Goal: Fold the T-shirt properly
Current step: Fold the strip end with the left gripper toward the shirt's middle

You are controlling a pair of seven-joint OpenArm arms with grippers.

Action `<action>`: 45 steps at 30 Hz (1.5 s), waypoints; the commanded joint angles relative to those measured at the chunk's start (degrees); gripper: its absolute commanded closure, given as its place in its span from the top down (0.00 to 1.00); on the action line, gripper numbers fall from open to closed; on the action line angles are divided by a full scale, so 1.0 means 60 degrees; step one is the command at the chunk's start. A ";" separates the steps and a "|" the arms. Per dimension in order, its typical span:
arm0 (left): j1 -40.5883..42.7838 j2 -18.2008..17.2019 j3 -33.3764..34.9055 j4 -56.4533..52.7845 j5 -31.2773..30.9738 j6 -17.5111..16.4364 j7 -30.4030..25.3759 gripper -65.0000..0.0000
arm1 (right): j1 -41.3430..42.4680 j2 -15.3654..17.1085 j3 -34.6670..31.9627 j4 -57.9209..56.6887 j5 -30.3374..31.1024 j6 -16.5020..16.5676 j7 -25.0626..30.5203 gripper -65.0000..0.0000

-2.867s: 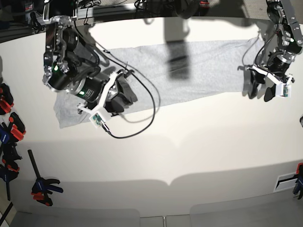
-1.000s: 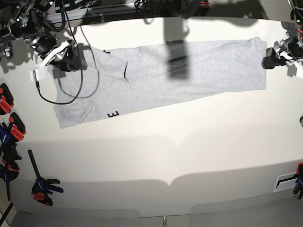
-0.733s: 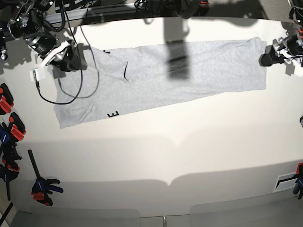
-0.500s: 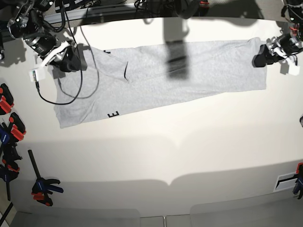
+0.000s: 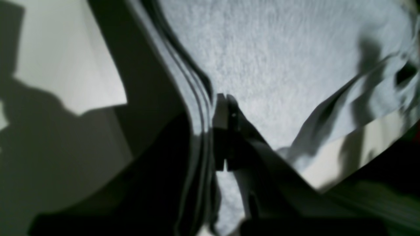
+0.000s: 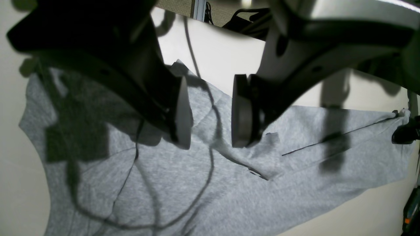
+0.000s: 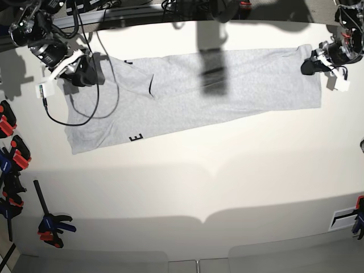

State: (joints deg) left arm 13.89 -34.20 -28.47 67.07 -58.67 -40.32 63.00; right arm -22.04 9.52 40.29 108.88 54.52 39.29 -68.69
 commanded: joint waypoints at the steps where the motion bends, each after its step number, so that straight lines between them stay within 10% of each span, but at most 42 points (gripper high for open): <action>1: -0.0106 -0.0386 -0.0080 0.0168 0.0251 0.0053 -0.0124 0.00 | 0.0018 0.0109 0.0062 0.0197 0.0277 0.0119 0.0138 0.31; 13: -0.0382 -0.0681 -0.1013 0.1894 -0.0605 0.0627 0.0678 0.00 | 0.0022 0.0109 0.0062 0.0197 0.0273 0.0119 0.0113 0.31; 30: 0.0382 0.3286 -0.0572 0.6900 -0.0463 0.0572 0.0674 0.00 | 0.0022 0.0109 0.0062 0.0211 0.0273 0.0119 0.0117 0.31; 45: 0.0357 0.3585 0.2918 0.6900 0.1603 0.0576 -0.0798 0.00 | 0.0022 0.0109 0.0062 0.0215 0.0273 0.0119 0.0113 0.31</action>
State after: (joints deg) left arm 16.47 -12.27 -10.76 107.48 -47.59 -36.42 59.70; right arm -22.04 9.52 40.29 108.92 54.72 39.29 -69.08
